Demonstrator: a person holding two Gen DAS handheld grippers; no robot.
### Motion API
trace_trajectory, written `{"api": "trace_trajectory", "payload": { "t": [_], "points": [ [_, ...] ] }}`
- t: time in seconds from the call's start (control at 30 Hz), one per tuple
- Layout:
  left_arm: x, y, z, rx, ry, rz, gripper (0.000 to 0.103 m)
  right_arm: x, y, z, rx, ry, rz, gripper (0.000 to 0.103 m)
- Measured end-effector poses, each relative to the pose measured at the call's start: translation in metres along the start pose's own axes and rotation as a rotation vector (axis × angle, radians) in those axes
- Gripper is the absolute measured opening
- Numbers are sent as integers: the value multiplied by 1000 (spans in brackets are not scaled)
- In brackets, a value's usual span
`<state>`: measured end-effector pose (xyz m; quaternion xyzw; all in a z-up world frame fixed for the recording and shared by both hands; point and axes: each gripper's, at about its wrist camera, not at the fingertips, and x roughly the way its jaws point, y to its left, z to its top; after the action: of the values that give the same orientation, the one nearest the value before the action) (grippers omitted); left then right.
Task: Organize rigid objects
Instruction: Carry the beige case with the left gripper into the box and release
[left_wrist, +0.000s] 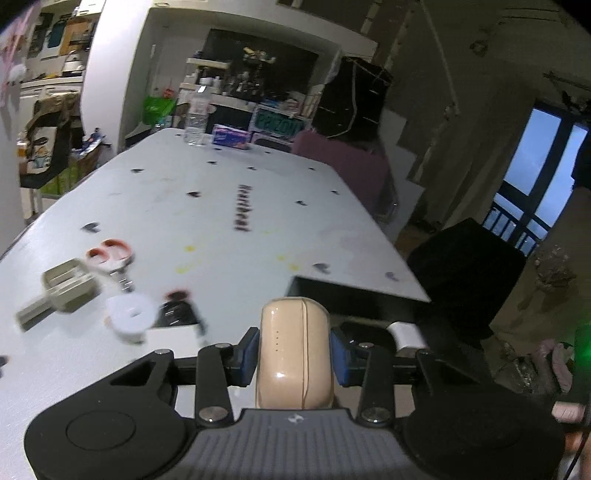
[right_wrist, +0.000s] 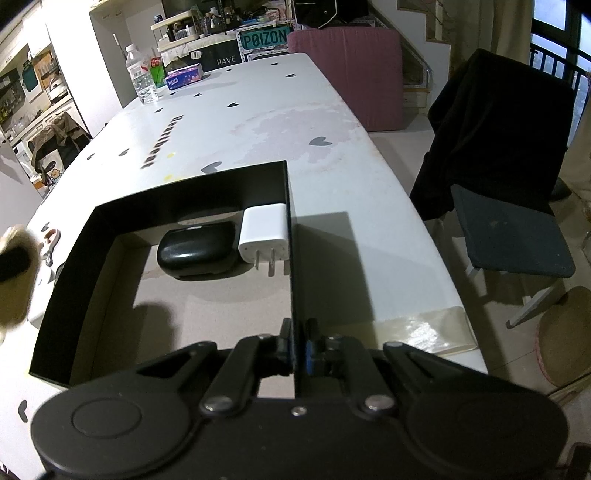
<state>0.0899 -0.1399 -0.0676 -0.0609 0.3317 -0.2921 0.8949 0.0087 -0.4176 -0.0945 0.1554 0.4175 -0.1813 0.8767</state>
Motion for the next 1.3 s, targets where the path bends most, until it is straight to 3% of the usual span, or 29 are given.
{"api": "trace_trajectory", "payload": {
  "t": [0.23, 0.6, 0.93, 1.3],
  "points": [
    [49, -44, 20, 21, 44, 11, 41, -1, -1, -1, 3, -3, 9, 7],
    [116, -68, 6, 134, 157, 193, 41, -2, -3, -2, 8, -5, 22, 8],
    [118, -71, 6, 191, 131, 219, 44, -2, -4, -2, 8, -5, 23, 8],
    [103, -70, 17, 203, 139, 185, 62, -2, -4, -2, 9, -5, 24, 8]
  ]
}}
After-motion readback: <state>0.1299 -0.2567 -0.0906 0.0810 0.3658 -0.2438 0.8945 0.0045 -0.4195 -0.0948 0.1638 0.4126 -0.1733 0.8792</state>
